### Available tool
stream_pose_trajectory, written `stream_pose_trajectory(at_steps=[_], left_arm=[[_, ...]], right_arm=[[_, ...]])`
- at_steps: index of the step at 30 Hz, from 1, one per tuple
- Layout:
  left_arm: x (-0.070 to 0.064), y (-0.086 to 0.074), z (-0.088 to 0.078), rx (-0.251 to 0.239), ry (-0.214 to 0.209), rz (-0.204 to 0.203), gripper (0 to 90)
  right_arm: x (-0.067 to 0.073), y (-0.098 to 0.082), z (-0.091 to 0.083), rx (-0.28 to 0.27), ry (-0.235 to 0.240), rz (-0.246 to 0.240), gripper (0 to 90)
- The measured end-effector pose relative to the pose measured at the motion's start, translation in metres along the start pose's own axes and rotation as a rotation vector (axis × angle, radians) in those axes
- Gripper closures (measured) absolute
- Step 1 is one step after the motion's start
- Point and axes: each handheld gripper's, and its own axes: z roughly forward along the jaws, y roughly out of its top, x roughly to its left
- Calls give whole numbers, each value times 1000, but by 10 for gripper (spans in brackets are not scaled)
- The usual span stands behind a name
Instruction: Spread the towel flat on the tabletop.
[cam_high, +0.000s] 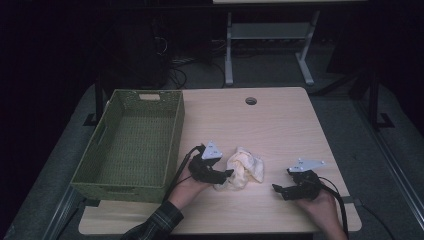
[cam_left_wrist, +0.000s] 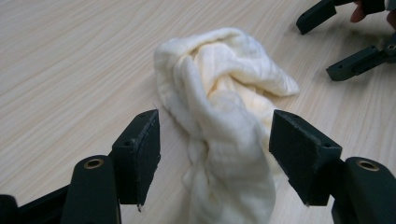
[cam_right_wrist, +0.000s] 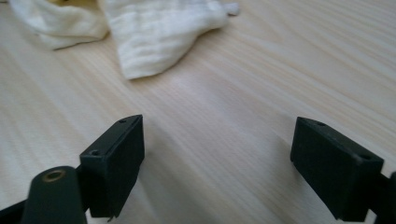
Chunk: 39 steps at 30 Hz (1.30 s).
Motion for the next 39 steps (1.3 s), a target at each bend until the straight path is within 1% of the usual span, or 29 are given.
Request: stream_pose_trajectory(at_steps=[1,2,3,5,7,8,9,11,13,16,17,19,20,22,23,25,26,28,31,33,39], left_arm=[[-1,-2,-1,2,2,-5,343],[-1,-4,-3,10,5,-2,343],[-1,-7,-3,12,4,-5,343],[-2,-10,-4,21,-2,-13,345],[-4,-13,-4,24,-7,-19,353],[-5,-14,-4,29,-10,-16,353],[-6,-15,-3,30,-12,-18,354],[-10,-16,0,35,-19,-13,364],[-13,-17,2,37,-15,3,381],[-15,-17,6,43,-12,16,410],[-15,-18,7,48,-13,12,423],[-14,-18,8,55,-13,12,465],[-14,-18,9,57,-14,11,497],[-12,-19,10,60,-11,14,566],[-12,-19,10,61,-16,12,622],[-11,-18,10,69,-10,15,684],[-11,-18,10,73,-11,13,716],[-10,-17,8,71,-8,11,760],[-8,-14,5,57,1,3,807],[-6,-12,3,50,8,0,836],[1,-5,-5,10,27,-16,868]], right_arm=[[1,2,0,4,4,-10,226],[3,3,0,1,17,-11,271],[6,5,-1,-10,29,-21,300],[10,9,0,-24,46,-33,313],[14,14,1,-29,62,-44,355],[16,16,2,-40,65,-53,365],[18,18,2,-43,72,-46,374],[20,23,5,-50,82,-60,406],[23,29,9,-60,85,-74,417],[27,37,16,-69,99,-78,439],[28,40,19,-69,104,-80,446],[32,44,26,-57,100,-99,478],[34,45,29,-53,93,-101,503],[36,47,34,-35,72,-119,586],[36,48,35,-36,62,-120,633],[34,49,35,-37,60,-125,745],[33,49,35,-39,61,-117,792],[30,49,32,-48,68,-114,850],[26,50,25,-52,61,-113,868],[20,51,17,-71,50,-106,872],[3,50,-6,-114,-5,-77,878]])
